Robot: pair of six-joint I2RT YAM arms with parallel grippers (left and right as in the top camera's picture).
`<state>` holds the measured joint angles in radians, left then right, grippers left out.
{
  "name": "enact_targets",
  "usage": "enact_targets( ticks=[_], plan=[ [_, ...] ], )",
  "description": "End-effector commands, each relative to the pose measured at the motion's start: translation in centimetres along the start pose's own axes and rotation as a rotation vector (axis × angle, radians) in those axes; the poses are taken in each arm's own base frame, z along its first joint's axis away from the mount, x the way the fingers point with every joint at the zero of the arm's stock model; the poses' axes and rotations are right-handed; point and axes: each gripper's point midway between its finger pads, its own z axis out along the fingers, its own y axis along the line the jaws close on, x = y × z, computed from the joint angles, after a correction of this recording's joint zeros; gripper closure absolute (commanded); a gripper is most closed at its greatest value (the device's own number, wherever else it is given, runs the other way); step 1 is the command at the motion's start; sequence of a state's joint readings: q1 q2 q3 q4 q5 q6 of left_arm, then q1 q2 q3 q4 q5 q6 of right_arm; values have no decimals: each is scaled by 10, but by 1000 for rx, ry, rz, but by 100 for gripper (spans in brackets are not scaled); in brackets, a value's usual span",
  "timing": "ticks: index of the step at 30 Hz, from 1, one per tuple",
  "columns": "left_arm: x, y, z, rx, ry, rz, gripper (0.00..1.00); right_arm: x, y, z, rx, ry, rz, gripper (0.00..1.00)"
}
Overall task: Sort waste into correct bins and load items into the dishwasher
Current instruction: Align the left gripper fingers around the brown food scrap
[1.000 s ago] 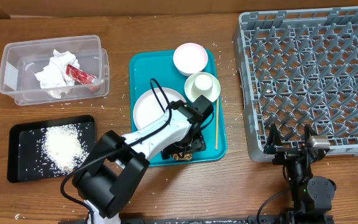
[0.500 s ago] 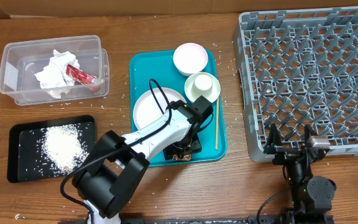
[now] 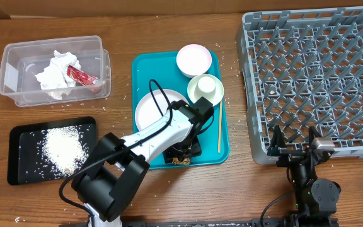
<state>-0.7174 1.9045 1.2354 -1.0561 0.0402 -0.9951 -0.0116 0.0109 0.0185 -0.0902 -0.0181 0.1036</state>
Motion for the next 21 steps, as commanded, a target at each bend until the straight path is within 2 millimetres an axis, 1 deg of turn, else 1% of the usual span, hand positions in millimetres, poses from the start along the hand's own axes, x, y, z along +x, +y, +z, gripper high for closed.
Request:
enact_targets(
  ticks=[1, 9, 12, 15, 17, 19, 20, 21],
  plan=[
    [-3, -3, -12, 14, -4, -8, 35, 2, -1, 0, 3, -4, -7, 0],
    [-5, -7, -20, 25, -11, 18, 34, 1, 0, 0, 3, -5, -7, 0],
    [-9, -7, -29, 17, -22, 20, 34, 2, -1, 0, 3, -4, -7, 0],
    [-19, -1, -40, -10, -57, 9, 34, 2, -1, 0, 3, -4, -7, 0],
    [-22, 2, -43, -20, -65, 1, 31, 2, -1, 0, 3, -4, -7, 0],
    [-22, 3, -42, -21, -58, 6, 29, 2, -1, 0, 3, -4, -7, 0],
    [-21, 3, -41, -20, -53, 10, 27, 1, 0, 0, 3, -5, -7, 0],
    [-19, 3, -39, -18, -44, 17, 22, 2, -1, 0, 3, -4, -7, 0]
  ],
)
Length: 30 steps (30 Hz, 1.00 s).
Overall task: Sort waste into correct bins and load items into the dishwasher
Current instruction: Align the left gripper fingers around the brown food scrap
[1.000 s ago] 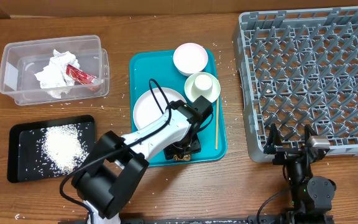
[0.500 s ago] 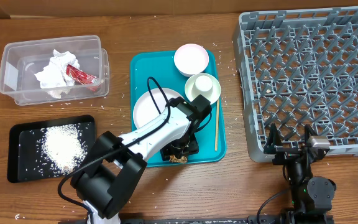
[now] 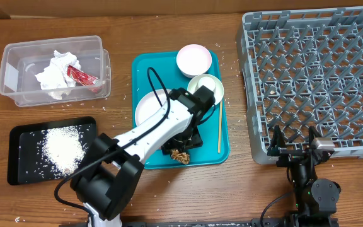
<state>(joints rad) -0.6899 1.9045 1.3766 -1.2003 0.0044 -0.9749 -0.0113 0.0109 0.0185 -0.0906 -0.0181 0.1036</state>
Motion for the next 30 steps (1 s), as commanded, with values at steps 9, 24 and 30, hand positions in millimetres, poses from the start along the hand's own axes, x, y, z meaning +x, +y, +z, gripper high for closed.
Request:
enact_targets(
  ticks=[9, 24, 30],
  plan=[
    [18, -20, 34, 111, 40, 113, 4, 2, -1, 0, 3, -5, -7, 0],
    [18, -15, 41, 103, 46, 70, 30, 1, -1, 0, 3, -5, -7, 0],
    [18, -15, 41, 101, 48, 71, 34, 2, -1, 0, 3, -5, -7, 0]
  ],
)
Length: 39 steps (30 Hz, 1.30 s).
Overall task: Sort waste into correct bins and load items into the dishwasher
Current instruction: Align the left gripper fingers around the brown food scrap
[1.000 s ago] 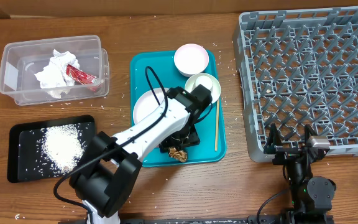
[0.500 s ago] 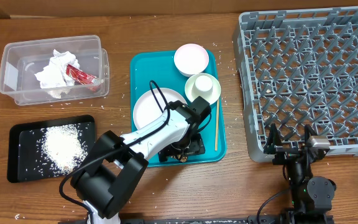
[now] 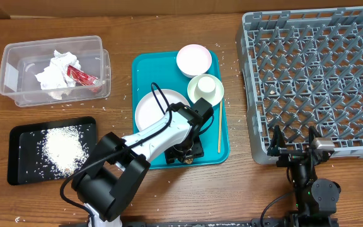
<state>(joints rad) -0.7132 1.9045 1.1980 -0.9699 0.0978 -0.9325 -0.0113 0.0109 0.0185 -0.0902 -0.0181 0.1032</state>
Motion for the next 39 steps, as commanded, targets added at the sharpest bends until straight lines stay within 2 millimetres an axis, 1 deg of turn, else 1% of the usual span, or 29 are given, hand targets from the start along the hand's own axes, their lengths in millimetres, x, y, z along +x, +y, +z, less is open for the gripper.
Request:
enact_targets(
  ticks=[1, 8, 13, 17, 22, 25, 28, 30, 31, 35, 39],
  plan=[
    [1, 1, -2, 6, 5, 2, 34, 2, -1, 0, 3, -4, -6, 0],
    [1, 7, -17, -28, 26, -16, 34, 1, -1, 0, 3, -5, -6, 0],
    [-1, 6, -26, -32, 22, -12, 34, 2, -1, 0, 3, -4, -6, 0],
    [-11, 14, -40, -74, -8, -29, 34, 2, -1, 0, 3, -4, -6, 0],
    [-35, 41, -67, -129, -32, -116, 33, 2, -1, 0, 3, -4, -6, 0],
    [-54, 63, -82, -135, -30, -198, 33, 2, -1, 0, 3, -4, -6, 0],
    [-72, 80, -90, -104, -15, -208, 33, 1, -1, 0, 3, -5, -6, 0],
    [-75, 85, -91, -63, 19, -199, 33, 2, -1, 0, 3, -4, -6, 0],
    [-74, 84, -91, -33, 42, -184, 32, 2, -1, 0, 3, -4, -6, 0],
    [-65, 66, -91, 79, 110, -54, 30, 2, -1, 0, 3, -4, -6, 0],
    [-50, 48, -86, 69, 113, 37, 24, 2, -1, 0, 3, -5, -6, 0]
  ],
)
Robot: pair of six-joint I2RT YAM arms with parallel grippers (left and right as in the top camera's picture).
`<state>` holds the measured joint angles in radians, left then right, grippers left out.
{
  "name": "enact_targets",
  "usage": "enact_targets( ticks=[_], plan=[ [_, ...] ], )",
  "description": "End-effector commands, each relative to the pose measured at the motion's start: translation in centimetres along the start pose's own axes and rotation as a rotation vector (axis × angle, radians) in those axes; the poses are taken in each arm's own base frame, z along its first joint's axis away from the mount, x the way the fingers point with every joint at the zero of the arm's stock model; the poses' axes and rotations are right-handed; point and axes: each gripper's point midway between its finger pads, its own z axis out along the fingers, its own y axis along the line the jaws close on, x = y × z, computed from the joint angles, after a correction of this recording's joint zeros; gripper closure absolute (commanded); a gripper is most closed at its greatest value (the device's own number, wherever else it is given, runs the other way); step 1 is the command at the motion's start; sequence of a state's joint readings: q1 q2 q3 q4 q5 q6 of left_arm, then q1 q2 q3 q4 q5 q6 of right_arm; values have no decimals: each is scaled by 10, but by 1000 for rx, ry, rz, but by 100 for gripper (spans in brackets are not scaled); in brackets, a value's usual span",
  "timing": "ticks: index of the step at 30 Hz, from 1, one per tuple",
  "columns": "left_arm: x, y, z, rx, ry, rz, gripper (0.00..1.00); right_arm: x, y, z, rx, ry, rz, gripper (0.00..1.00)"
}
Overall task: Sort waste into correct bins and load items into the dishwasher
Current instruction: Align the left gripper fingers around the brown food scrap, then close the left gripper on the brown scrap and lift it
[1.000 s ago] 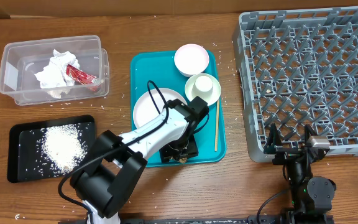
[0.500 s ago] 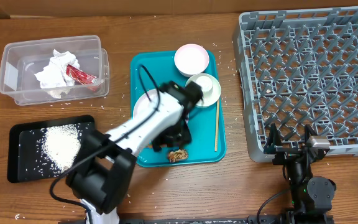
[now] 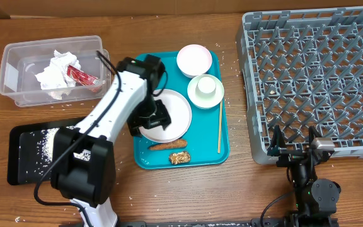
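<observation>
The teal tray (image 3: 142,159) carries a white plate (image 3: 176,113), a white bowl (image 3: 194,60), a pale green cup (image 3: 205,89) and a wooden chopstick (image 3: 219,126). Near its front edge lie an orange food stick (image 3: 167,145) and a brown scrap (image 3: 180,157). My left gripper (image 3: 149,120) hangs over the plate's left part; its jaws are hidden under the wrist. My right gripper (image 3: 293,142) rests open at the front edge of the grey dish rack (image 3: 317,75), holding nothing.
A clear plastic bin (image 3: 17,50) at the back left holds crumpled tissue and a red wrapper. A black tray (image 3: 24,164) with spilled rice lies at the front left. Rice grains are scattered on the wooden table.
My left gripper was down at the tray's front edge over the food scraps; now it is further back and left, over the plate. The orange stick and brown scrap now lie uncovered. The right arm is unchanged.
My left gripper stood at the tray's front edge over the scraps. Then it sat slightly further back, with a brown scrap showing in front of it. Then it was back over the scraps. Now it is over the plate's left side, both scraps remaining on the tray.
</observation>
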<state>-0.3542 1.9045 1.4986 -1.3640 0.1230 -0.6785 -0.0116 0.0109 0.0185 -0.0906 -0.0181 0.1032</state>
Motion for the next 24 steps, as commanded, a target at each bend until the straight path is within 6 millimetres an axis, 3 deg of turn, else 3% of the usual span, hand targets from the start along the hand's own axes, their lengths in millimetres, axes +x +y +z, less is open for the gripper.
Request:
enact_targets(
  ticks=[1, 3, 6, 11, 19, 24],
  plan=[
    [24, -27, 3, 39, 23, 169, 23, 1, 0, 0, 3, -5, -6, 0],
    [36, -38, 9, 27, 23, 208, 18, 2, -1, 0, 3, -5, -6, 0],
    [53, -50, 22, 11, 21, 238, 0, 1, 0, 0, 3, -5, -6, 0],
    [67, -62, 47, 10, 6, 276, 0, 1, 0, 0, 3, -5, -6, 0],
    [72, -40, 85, -20, 47, 220, 0, 2, -1, 0, 3, -5, -6, 0],
    [75, -46, 103, 41, 58, 228, 0, 2, -1, 0, 3, -5, -6, 0]
  ],
)
